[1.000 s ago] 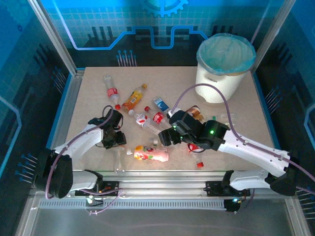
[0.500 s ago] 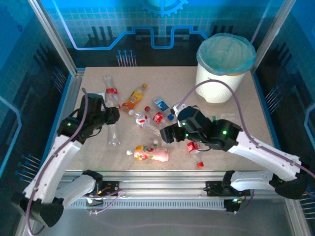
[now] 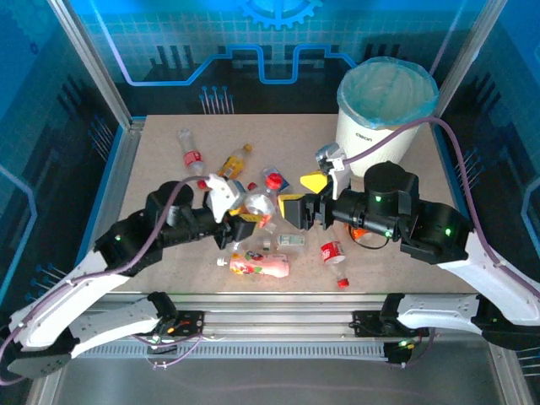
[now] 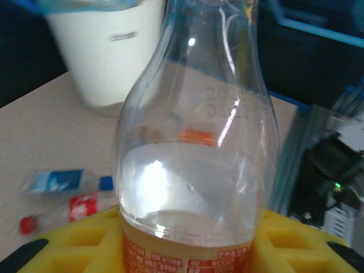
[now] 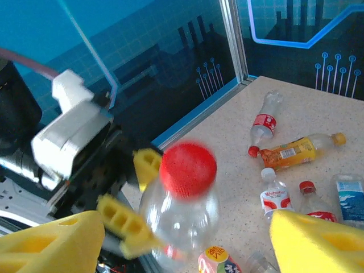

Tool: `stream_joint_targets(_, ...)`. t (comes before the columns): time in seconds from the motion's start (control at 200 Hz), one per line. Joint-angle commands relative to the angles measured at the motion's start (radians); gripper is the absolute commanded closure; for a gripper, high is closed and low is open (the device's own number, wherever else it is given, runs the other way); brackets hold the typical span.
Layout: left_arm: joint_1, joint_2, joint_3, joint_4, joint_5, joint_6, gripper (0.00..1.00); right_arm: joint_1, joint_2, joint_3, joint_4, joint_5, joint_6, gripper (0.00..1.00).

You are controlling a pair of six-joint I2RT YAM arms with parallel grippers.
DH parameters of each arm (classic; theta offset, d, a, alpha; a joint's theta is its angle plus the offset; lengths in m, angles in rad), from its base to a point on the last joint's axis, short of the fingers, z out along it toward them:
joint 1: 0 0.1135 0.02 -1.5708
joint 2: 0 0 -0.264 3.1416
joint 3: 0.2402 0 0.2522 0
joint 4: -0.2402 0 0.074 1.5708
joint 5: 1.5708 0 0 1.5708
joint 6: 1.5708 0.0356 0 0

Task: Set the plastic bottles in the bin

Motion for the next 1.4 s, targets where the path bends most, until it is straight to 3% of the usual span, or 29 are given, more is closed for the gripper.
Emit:
stream_joint_targets(0.0,-0.08,0.052,-0.013,0.086,-0.027,0.075,0.74,0.018,0.024,0.034,-0.015,0.033,-0.018,0.24)
stream_joint_targets(0.265,-0.119,0.09,-0.058,0.189,-0.072,0.035,0.73,0.019,0.009,0.0,-0.05,0.107,0.024,0.37)
stream_joint_targets(0.465,-0.122,0.071,-0.087,0.236,-0.084,0.008,0.73,0.018,-0.012,-0.019,-0.064,0.132,0.037,0.38)
stream_joint_targets(0.57,-0.123,0.054,-0.097,0.252,-0.08,0.001,0.73,0.018,-0.014,-0.021,-0.08,0.156,0.05,0.3)
stream_joint_targets(0.645,-0.123,0.041,-0.106,0.269,-0.065,-0.002,0.73,0.018,-0.014,-0.024,-0.087,0.165,0.057,0.31)
stream_joint_targets(0.83,-0.123,0.028,-0.105,0.268,-0.058,-0.013,0.73,0.017,0.004,-0.02,-0.064,0.099,0.052,0.51)
stream_joint_targets(0.92,-0.123,0.029,-0.103,0.263,-0.077,-0.015,0.71,0.018,0.015,-0.011,-0.05,0.063,0.046,0.73)
stream_joint_targets(0.99,-0.123,0.027,-0.103,0.261,-0.089,-0.016,0.65,0.017,0.021,-0.004,-0.05,0.068,0.041,0.9)
stream_joint_targets(1.06,-0.123,0.02,-0.105,0.261,-0.097,-0.003,0.44,0.017,0.027,0.011,-0.059,0.093,0.03,1.0)
stream_joint_targets(1.12,-0.123,0.007,-0.108,0.268,-0.105,0.014,0.27,0.014,0.038,0.048,-0.083,0.132,0.007,1.0)
stream_joint_targets(1.221,-0.123,-0.029,-0.122,0.306,-0.154,0.032,0.12,-0.025,0.083,0.189,-0.16,0.197,-0.053,1.0)
stream_joint_targets(1.281,-0.123,-0.049,-0.13,0.339,-0.189,0.047,0.06,-0.067,0.122,0.294,-0.209,0.22,-0.106,1.0)
stream_joint_targets(1.396,-0.122,-0.062,-0.115,0.388,-0.24,0.077,0.04,-0.191,0.193,0.475,-0.255,0.248,-0.21,1.0)
